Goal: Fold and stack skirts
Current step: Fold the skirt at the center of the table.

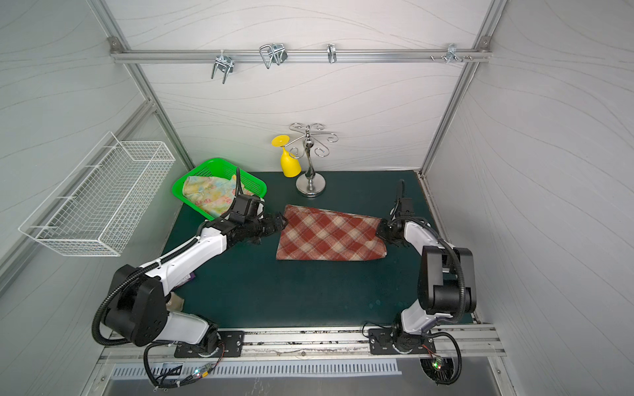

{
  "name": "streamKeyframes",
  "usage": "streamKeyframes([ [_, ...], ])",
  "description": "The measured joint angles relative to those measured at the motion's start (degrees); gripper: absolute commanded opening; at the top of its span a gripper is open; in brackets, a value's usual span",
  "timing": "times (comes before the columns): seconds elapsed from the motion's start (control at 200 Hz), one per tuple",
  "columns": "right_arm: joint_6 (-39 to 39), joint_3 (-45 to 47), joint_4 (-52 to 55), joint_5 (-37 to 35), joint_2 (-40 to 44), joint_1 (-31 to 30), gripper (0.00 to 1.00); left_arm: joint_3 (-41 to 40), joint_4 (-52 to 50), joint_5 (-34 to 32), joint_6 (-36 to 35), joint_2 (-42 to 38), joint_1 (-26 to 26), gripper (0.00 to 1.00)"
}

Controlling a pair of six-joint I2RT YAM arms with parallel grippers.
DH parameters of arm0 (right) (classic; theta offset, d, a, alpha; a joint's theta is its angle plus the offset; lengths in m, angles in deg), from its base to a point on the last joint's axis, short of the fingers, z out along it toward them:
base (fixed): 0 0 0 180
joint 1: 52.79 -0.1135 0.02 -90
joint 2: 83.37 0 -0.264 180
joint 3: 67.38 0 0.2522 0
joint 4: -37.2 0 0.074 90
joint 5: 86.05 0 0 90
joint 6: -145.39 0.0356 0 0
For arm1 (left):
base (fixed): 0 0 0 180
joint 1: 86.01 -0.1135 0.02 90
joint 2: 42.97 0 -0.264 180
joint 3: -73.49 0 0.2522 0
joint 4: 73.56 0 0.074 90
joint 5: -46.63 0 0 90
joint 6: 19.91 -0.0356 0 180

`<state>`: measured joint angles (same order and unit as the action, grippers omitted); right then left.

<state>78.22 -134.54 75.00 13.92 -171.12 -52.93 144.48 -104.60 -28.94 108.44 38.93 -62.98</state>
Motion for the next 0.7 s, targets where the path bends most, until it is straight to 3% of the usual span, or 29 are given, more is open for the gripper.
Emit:
streamKeyframes([
  [0.34, -1.22, -5.88, 7.34, -5.22, 7.08, -2.62, 0.00, 1.16, 8.24, 10.43, 0.70, 8.72, 5.70, 0.99],
  [0.7, -1.79, -13.14, 12.31, -10.01, 8.33, -11.06, 0.00, 1.14, 13.86, 11.93, 1.53, 20.65, 5.75, 0.99],
])
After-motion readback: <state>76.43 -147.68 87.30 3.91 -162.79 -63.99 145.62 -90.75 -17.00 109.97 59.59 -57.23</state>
